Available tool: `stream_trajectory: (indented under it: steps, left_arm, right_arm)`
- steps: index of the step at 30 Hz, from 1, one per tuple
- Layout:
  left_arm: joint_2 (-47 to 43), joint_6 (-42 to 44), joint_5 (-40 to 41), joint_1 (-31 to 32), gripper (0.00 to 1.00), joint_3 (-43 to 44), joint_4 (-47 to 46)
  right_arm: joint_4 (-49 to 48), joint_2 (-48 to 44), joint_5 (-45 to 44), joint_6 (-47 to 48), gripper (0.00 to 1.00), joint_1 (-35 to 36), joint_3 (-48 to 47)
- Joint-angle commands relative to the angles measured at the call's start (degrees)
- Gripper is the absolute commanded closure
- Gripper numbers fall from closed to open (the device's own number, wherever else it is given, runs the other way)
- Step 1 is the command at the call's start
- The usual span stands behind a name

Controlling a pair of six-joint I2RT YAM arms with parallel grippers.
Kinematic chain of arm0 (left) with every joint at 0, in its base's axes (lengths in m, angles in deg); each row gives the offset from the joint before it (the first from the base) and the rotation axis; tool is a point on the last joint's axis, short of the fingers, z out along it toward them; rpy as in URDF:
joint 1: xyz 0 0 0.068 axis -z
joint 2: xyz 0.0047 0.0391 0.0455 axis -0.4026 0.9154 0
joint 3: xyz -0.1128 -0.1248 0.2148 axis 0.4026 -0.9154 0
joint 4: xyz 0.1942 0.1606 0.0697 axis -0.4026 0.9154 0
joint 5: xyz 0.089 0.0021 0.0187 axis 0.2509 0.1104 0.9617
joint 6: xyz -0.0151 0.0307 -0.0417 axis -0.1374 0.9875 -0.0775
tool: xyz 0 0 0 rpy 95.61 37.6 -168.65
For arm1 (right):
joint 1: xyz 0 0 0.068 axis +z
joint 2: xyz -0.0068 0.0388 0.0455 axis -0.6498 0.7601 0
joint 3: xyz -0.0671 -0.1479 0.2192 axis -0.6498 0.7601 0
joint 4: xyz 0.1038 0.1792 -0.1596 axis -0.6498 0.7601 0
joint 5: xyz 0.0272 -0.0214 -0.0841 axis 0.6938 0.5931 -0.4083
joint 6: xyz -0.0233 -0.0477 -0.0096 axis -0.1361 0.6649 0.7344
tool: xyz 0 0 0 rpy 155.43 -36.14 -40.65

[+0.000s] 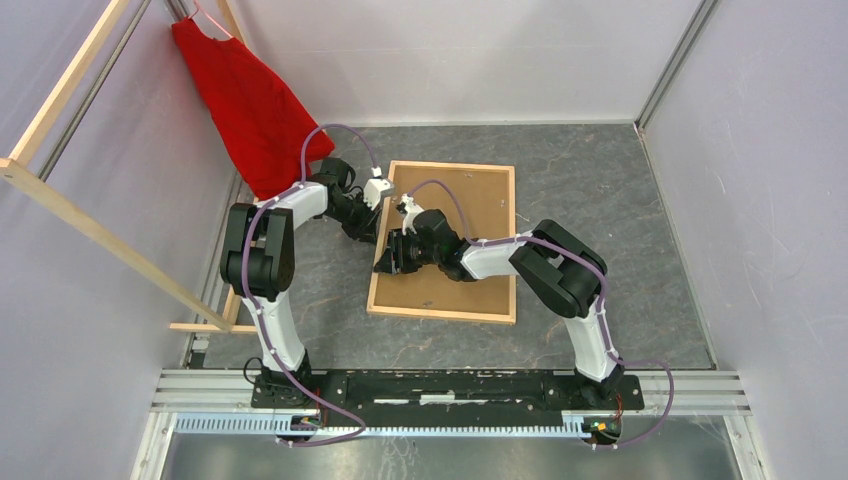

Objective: Put the photo into the frame
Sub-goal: Install the photo frame at the center of the board.

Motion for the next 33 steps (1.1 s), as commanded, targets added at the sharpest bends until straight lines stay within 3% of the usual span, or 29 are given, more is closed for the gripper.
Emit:
stream_trajectory:
  steps: [1, 17, 27, 33]
  left_arm:
    - [-1.0, 2.05, -4.05, 1.67, 0.77, -1.36, 1.07]
    - [-1.05, 2.72, -4.49, 2.1, 0.78, -1.87, 1.07]
    - [-2.96, 4.88, -3.76, -0.42, 0.79, 3.28, 8.07]
    - [-3.52, 4.82, -8.56, -0.36, 0.67, 1.62, 9.85]
  right_arm:
    - [1.55, 2.37, -4.79, 0.86, 0.57, -0.58, -1.08]
    - [-0.59, 3.97, -6.15, 0.45, 0.58, -1.28, -2.11]
    - [-8.93, -6.93, 1.15, -0.64, 0.47, -1.86, 4.63]
    - [-10.09, -8.02, -0.25, -1.32, 0.46, -2.46, 10.38]
